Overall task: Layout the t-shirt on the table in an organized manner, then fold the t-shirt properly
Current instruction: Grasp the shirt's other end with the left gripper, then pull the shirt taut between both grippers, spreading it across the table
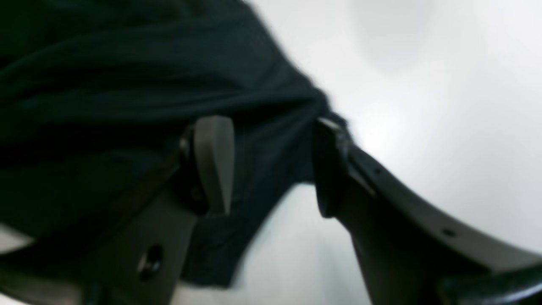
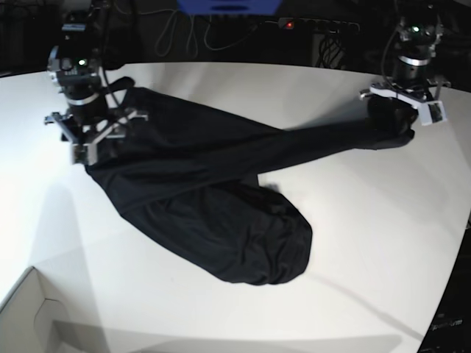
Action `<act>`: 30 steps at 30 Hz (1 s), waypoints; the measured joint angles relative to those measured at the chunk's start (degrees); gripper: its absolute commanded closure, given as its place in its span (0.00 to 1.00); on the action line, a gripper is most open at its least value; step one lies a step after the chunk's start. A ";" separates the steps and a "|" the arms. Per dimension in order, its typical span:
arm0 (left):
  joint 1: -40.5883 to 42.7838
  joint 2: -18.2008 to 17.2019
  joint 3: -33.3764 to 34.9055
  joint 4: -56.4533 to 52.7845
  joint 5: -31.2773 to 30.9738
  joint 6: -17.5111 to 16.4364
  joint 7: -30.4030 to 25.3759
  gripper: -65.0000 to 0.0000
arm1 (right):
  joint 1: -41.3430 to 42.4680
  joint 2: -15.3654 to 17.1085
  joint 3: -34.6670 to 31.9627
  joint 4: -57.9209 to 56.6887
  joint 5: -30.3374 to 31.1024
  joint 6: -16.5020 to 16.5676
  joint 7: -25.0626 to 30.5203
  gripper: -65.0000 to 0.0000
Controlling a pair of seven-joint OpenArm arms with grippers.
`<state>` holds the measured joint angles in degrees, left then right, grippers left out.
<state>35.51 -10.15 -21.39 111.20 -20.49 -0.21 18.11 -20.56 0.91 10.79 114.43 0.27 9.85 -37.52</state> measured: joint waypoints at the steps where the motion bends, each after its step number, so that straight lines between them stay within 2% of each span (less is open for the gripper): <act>1: -0.02 0.57 0.00 0.00 0.04 -0.07 0.04 0.99 | -0.37 -0.11 -0.68 -0.37 0.15 0.00 -0.42 0.53; 4: -0.17 0.98 0.00 0.00 0.07 -0.02 0.04 0.99 | -1.53 -0.15 -0.94 -1.16 -0.28 -0.11 -0.33 0.53; 6: -0.46 0.96 0.15 0.00 0.07 -0.02 0.04 0.99 | -1.99 -1.62 -0.31 -1.88 -0.52 -0.17 -0.35 0.53; 8: -0.63 0.98 0.17 0.26 0.04 -0.02 2.38 0.97 | -3.19 -1.88 -0.33 -1.97 0.04 -0.02 -0.31 0.53; 11: -3.13 1.03 0.15 0.31 0.17 0.04 6.71 0.81 | -4.87 -1.79 -0.20 -2.43 -0.70 -0.20 -0.09 0.50; 13: -5.31 1.16 0.15 0.39 -0.02 0.02 7.96 0.68 | -5.46 -1.86 -0.31 -3.67 -0.66 -0.17 -0.39 0.48; 16: -6.99 2.82 -0.04 0.61 0.04 0.00 9.11 0.55 | -5.33 -1.86 -0.28 -6.45 -0.42 -0.20 0.11 0.48; 19: -8.81 3.74 0.02 0.42 0.04 0.07 10.34 0.53 | -4.90 -1.86 -0.24 -10.47 0.20 -0.20 0.87 0.49; 24: -14.84 5.99 0.66 -0.13 0.42 0.04 9.77 0.52 | -4.72 -1.77 -0.09 -13.60 0.17 -0.20 7.37 0.50; 27: -18.62 6.12 3.28 -3.76 0.33 0.00 9.79 0.52 | -4.70 -1.68 -0.09 -15.13 0.42 -0.20 9.86 0.59; 30: -23.30 6.14 7.21 -9.11 0.37 0.17 9.51 0.52 | -4.04 -1.60 -0.02 -15.89 0.61 -0.20 10.36 0.77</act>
<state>12.21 -4.01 -14.17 102.08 -20.12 -0.03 27.62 -24.60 -0.69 10.76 98.54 0.89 9.65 -27.16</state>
